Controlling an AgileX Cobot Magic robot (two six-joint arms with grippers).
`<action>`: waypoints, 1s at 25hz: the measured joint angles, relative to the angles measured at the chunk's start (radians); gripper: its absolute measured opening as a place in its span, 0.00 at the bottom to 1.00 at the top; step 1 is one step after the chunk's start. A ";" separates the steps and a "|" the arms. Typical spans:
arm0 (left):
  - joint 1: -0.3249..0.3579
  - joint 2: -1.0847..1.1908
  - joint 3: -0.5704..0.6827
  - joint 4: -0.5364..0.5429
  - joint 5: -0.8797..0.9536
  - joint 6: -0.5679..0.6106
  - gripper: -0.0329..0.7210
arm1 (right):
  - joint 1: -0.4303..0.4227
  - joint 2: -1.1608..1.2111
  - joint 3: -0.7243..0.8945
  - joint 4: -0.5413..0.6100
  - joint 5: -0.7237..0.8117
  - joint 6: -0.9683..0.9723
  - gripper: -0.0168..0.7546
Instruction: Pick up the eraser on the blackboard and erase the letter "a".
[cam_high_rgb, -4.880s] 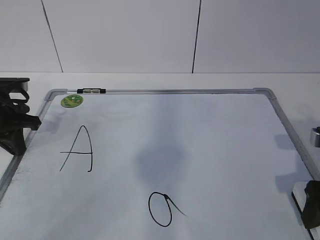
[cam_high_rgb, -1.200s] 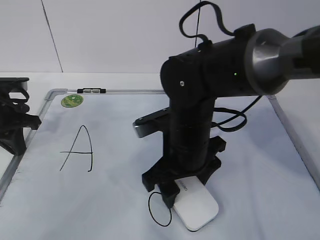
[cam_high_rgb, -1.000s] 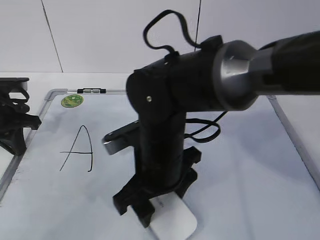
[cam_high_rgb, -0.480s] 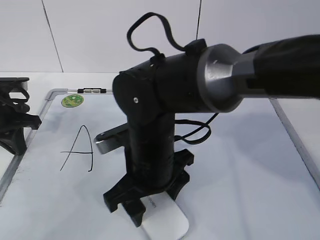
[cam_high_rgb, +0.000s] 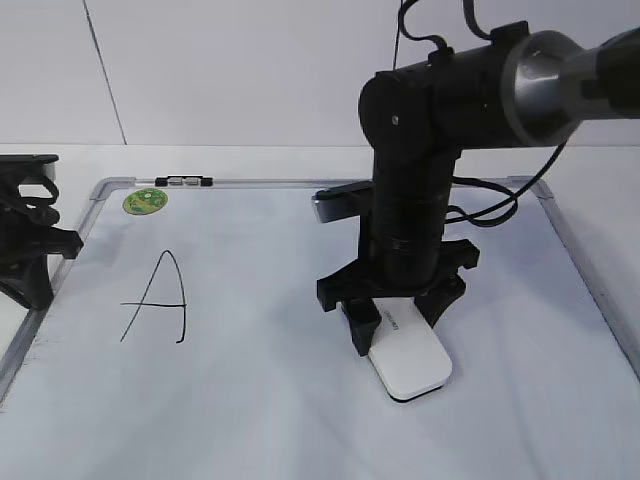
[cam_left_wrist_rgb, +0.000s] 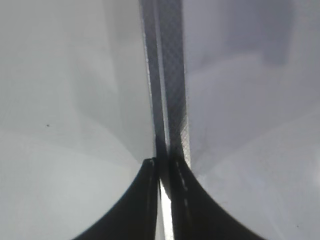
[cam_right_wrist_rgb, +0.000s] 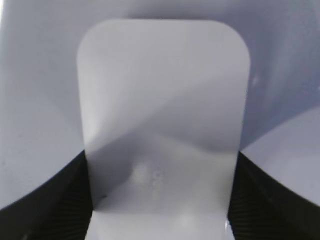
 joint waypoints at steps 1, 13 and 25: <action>0.000 0.000 0.000 0.000 0.000 0.000 0.08 | -0.012 0.000 0.000 0.000 0.000 0.000 0.73; 0.000 0.000 0.000 0.000 -0.002 0.000 0.08 | 0.170 0.000 -0.001 0.010 -0.031 -0.024 0.73; 0.000 0.000 0.000 0.000 -0.002 0.000 0.08 | 0.331 0.004 -0.001 0.049 -0.043 -0.030 0.73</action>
